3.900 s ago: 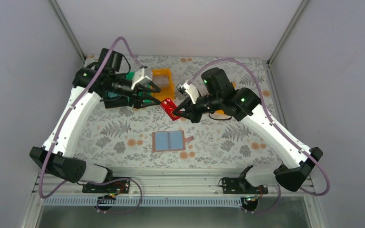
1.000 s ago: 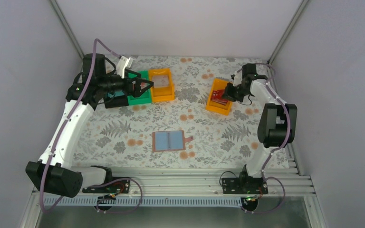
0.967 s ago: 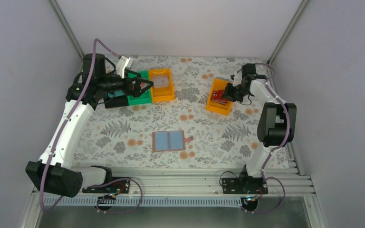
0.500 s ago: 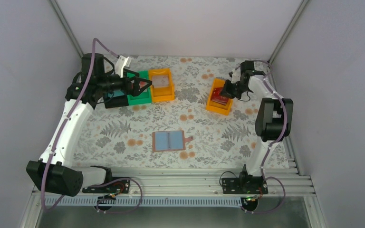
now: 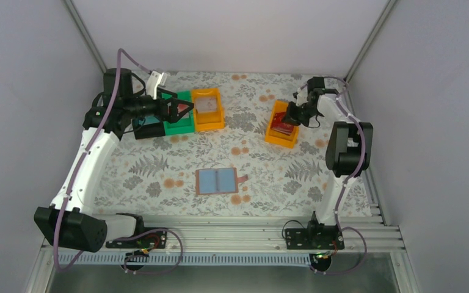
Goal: Take the credit cards out of the card holder
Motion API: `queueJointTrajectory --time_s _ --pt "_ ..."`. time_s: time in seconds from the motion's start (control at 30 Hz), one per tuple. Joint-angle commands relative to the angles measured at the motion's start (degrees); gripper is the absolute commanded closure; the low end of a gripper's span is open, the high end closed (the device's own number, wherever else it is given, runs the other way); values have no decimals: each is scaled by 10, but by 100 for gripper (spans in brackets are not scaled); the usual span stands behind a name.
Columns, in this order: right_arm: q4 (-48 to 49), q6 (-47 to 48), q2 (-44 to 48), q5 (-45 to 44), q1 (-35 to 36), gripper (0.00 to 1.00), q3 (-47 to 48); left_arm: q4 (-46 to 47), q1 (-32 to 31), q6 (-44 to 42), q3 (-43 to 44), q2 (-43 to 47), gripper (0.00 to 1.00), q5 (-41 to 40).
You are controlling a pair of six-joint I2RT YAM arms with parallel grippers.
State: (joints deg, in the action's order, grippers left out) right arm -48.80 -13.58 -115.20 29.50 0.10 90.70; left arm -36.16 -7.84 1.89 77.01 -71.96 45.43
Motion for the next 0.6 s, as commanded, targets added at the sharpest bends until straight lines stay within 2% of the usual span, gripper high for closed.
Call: queueJointTrajectory --time_s 0.0,0.13,0.33,0.4,0.57 --pt "-23 12 -21 -19 2 96 36 -8 5 -9 -2 4 0 -2" --pt "-26 9 -23 -32 3 87 45 -8 6 -8 -2 3 0 0" --pt "-32 3 -22 -69 2 80 49 -11 7 -9 -4 3 0 0" --pt "-32 -3 -15 -80 2 74 54 -10 8 -9 -5 3 0 1" --pt "-40 -14 1 -162 2 70 71 -10 8 -6 -5 2 0 3"
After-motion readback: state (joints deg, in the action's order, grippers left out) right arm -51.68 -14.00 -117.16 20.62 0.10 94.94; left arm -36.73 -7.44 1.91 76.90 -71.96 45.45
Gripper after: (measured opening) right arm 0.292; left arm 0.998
